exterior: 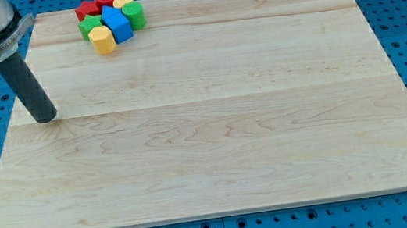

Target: Push a group of blocks slightly right

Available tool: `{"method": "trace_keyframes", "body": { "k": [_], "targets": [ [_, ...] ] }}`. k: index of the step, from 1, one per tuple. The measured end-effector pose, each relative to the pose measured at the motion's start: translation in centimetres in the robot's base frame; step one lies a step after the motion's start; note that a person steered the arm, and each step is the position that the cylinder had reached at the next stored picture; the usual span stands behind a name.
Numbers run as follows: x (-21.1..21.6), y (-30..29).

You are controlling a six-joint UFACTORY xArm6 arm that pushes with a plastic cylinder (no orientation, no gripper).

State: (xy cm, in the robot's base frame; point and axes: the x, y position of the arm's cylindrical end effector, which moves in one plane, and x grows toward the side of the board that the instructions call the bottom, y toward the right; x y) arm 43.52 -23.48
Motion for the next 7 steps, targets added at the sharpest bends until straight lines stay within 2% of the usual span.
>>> {"method": "trace_keyframes", "body": {
  "k": [1,3,4,5,6,7],
  "targets": [
    [-2.2,-1.1],
    [-13.2,-5.4],
    [-17.6,-6.0],
    [-22.5,-3.9],
    [-24.3,-2.7],
    [-24.4,-2.2]
  ]
}}
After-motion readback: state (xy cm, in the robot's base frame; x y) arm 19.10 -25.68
